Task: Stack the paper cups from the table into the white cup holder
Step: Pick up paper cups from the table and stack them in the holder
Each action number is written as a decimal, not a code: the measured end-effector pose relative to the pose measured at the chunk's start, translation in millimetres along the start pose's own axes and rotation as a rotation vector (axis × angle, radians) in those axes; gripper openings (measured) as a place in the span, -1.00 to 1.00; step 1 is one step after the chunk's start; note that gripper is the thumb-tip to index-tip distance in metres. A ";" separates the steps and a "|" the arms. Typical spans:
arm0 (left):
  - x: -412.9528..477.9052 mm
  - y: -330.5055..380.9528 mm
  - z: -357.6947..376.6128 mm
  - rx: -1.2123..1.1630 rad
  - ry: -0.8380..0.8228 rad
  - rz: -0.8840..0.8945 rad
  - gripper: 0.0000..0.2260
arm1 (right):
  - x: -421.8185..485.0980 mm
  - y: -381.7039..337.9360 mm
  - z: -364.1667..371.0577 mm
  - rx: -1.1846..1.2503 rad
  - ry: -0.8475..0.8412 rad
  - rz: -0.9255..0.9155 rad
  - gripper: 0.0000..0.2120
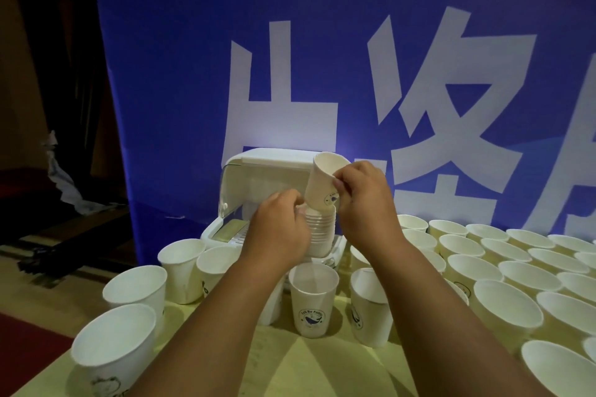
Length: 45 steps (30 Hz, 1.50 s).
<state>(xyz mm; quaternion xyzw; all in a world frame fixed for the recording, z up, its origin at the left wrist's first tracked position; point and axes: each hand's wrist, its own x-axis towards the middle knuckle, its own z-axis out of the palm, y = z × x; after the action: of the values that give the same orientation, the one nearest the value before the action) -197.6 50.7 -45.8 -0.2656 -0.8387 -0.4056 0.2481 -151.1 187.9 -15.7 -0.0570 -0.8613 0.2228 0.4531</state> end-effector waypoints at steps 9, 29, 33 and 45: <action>-4.2 -6.9 -5.4 0.135 0.046 -0.021 -0.88 | -9.6 1.8 13.7 -0.055 -0.173 0.009 -0.81; -33.8 2.9 -80.8 0.258 -0.113 -0.072 -0.88 | -22.7 -27.5 5.6 -0.014 -0.185 -0.069 -0.88; -51.3 -9.3 -129.2 0.391 -0.086 -0.110 -0.86 | -38.7 -53.5 4.4 0.079 -0.400 -0.111 -0.89; -107.9 -22.6 -192.5 0.668 -0.506 -0.303 -0.81 | -76.4 -75.0 23.8 -0.242 -0.745 -0.225 -0.82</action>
<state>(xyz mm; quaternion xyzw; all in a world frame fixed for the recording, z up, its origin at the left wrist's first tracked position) -94.2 -144.0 -20.8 -0.1356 -0.9875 -0.0664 0.0451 -118.0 90.0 -52.5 0.0694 -0.9874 0.0745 0.1214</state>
